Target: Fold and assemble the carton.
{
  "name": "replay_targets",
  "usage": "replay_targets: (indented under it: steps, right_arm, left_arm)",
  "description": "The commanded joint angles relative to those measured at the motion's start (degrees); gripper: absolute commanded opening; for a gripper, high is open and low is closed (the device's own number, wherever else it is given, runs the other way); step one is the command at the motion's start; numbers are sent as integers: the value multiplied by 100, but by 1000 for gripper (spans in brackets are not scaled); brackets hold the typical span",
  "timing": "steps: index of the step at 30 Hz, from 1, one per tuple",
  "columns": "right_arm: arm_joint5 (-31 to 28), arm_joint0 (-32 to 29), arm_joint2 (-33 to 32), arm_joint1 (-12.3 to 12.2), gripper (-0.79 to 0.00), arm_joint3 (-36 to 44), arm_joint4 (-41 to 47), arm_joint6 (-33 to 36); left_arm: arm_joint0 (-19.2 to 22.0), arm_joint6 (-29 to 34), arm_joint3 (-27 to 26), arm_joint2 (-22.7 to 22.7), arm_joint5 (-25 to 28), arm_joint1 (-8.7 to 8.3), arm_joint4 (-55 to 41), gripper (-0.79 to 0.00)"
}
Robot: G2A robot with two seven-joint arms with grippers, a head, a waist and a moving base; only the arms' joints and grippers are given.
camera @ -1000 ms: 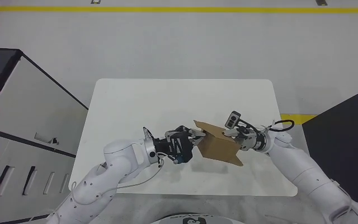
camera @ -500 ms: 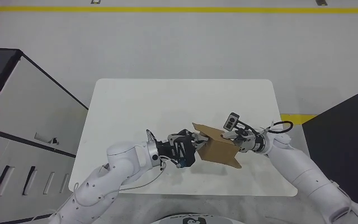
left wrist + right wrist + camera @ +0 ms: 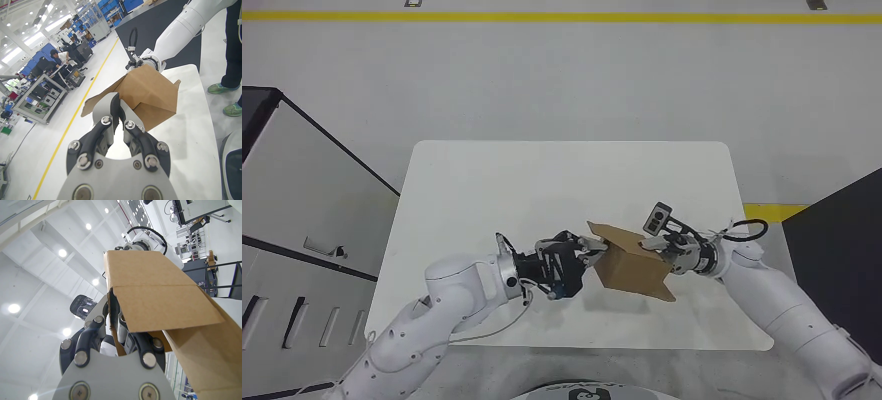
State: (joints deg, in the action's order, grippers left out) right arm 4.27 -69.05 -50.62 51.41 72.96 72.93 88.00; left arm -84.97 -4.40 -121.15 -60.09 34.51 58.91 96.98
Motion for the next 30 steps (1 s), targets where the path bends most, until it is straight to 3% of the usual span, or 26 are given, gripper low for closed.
replay_targets:
  steps: [1,13,30]
  right_arm:
    - [-3,-6,6,2,-785,9,-10,0]
    - [-52,-71,-15,3,-785,3,59,0]
    - [-1025,-218,-447,-114,-785,274,87,0]
  left_arm:
    - [28,17,0,69,28,7,43,-785]
    - [196,95,84,300,52,51,44,-785]
    - [-11,110,-10,-306,-190,-18,-108,-785]
